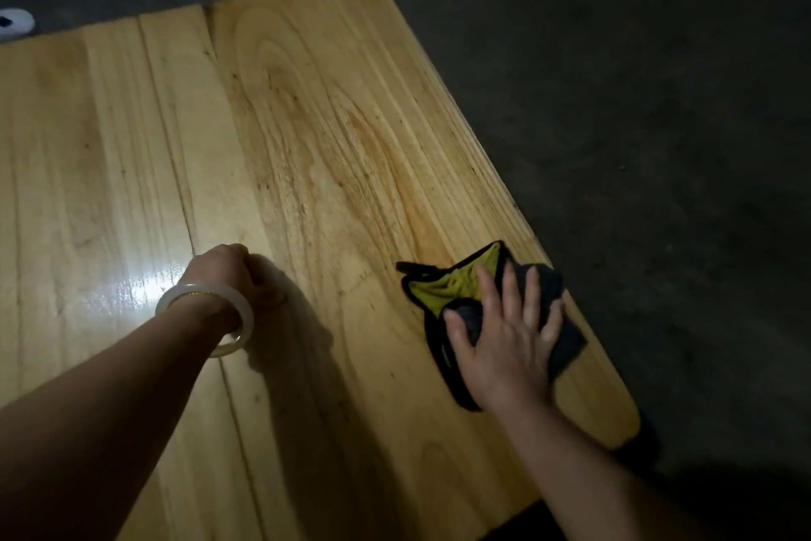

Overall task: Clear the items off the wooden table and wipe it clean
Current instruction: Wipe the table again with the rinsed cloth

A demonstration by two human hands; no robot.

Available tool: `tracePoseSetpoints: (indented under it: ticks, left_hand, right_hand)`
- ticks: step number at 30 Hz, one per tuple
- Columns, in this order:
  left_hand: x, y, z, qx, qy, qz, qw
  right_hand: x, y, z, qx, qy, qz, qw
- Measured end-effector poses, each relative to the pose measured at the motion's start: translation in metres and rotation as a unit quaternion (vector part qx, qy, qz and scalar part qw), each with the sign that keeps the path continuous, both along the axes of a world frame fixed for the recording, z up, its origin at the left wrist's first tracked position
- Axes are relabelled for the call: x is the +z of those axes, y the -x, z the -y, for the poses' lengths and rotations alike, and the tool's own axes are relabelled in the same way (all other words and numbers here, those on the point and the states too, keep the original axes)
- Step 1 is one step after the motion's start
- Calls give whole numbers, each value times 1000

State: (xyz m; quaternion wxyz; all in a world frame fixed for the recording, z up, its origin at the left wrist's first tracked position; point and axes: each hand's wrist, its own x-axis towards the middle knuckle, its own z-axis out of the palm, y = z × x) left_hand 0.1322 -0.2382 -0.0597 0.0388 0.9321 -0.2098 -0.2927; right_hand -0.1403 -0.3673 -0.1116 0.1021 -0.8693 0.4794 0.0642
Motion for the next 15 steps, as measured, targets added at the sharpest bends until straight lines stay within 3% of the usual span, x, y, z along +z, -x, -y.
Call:
tracePoseSetpoints:
  ticks: [4,8,15]
  left_hand:
    - [0,7,-1,4,-1,17,1000]
    - [0,26,-7,-4,52,62,997]
    - [-7,94,-20,-101,84,47,990]
  right_hand:
    - [3,3,-58,40,-11,29,999]
    - [6,18,-85,171,-28,41,984]
    - [4,40,-21,429,-70,66,898]
